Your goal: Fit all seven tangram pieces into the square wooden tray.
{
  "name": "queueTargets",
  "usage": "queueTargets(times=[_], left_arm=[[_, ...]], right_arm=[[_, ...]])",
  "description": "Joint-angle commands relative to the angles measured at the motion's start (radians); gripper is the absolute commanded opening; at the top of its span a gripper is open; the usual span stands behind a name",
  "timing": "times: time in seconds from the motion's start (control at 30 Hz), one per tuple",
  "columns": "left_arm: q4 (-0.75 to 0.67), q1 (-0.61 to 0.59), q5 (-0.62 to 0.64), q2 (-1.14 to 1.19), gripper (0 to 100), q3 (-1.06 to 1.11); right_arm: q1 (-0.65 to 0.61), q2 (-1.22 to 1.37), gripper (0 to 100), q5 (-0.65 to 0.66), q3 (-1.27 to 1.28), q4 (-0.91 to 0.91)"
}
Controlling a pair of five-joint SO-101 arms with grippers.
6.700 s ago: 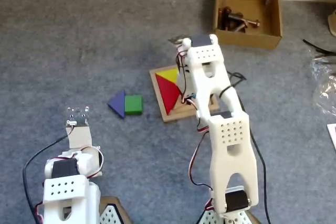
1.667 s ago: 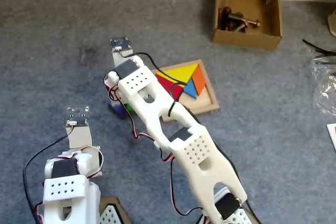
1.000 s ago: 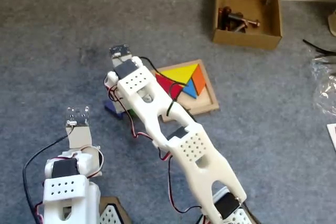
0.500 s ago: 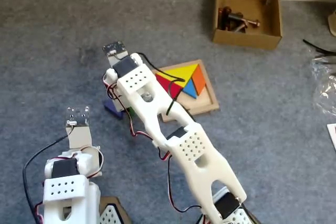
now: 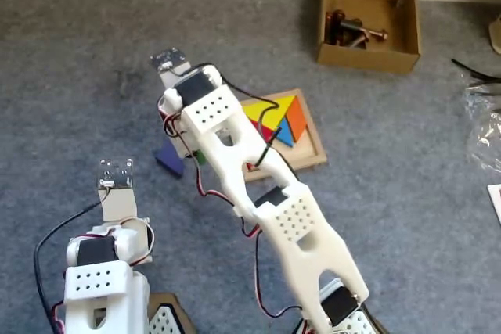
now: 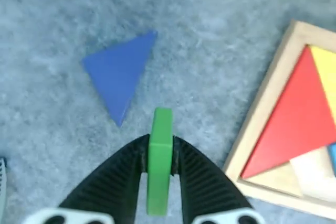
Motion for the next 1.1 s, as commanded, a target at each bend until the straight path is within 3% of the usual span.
queueTargets(times=[0.0, 0.37, 0.6, 0.73, 1.07], left_arm=[[0.011, -0.022, 0.009, -0.004, 0, -0.001], [0.011, -0.022, 0.009, -0.004, 0, -0.001], [0.011, -0.022, 0.009, -0.004, 0, -0.001], [0.011, -0.022, 0.009, -0.004, 0, -0.001], [0.011, -0.022, 0.009, -0.004, 0, -0.001]], right_arm=[[0.030, -0.157, 0.5, 0.032, 0.039, 0.019], [0.199, -0.453, 0.5, 0.244, 0.381, 0.016], [0.298, -0.483, 0.5, 0.397, 0.440, 0.001], [0.323, -0.483, 0.5, 0.460, 0.463, -0.033], [0.323, -0.483, 0.5, 0.776, 0.553, -0.048]])
